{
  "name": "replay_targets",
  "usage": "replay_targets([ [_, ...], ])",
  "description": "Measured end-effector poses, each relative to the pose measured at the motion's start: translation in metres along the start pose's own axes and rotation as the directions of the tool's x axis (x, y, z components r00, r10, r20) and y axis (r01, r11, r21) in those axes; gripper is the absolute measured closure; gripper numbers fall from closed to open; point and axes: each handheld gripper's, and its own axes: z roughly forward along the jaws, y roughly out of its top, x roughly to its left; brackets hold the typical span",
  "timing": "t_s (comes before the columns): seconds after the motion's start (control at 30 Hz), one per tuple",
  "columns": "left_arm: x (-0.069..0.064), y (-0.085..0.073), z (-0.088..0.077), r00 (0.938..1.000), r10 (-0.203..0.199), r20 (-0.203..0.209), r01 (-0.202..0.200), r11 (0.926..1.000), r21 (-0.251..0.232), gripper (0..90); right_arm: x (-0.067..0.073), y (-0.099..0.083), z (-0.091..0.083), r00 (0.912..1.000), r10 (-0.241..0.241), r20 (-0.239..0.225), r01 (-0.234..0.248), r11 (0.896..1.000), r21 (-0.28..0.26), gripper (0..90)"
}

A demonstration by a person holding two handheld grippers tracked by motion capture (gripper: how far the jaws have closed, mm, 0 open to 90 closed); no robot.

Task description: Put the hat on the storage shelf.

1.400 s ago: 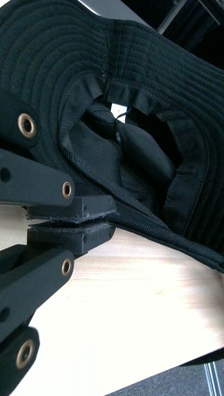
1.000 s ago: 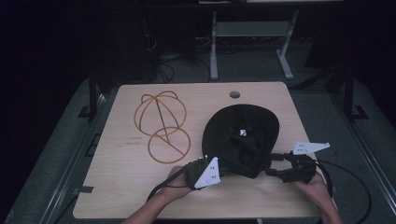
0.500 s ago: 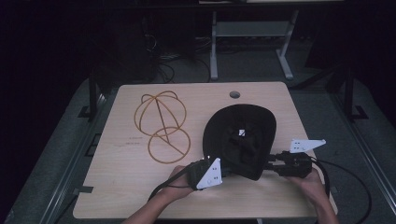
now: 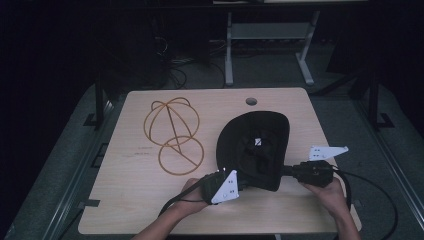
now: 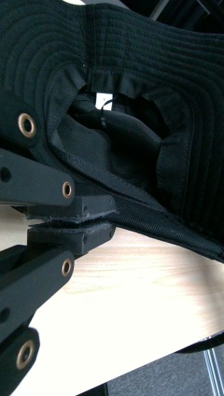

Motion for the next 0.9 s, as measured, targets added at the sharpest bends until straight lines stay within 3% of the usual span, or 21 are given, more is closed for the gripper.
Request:
replay_targets([
  [0.47,-0.001,0.002,0.0,0.9998,-0.001,-0.018,0.001,0.9999,0.013,86.4,0.0,0.0,-0.005,0.9994,0.031,0.014,-0.03,0.999,-0.03,88.6],
  [0.9,0.001,0.007,-0.003,0.9992,-0.008,-0.04,0.008,0.9999,0.008,82.8,0.001,0.008,-0.013,0.9993,0.03,0.022,-0.028,0.997,-0.077,88.7],
])
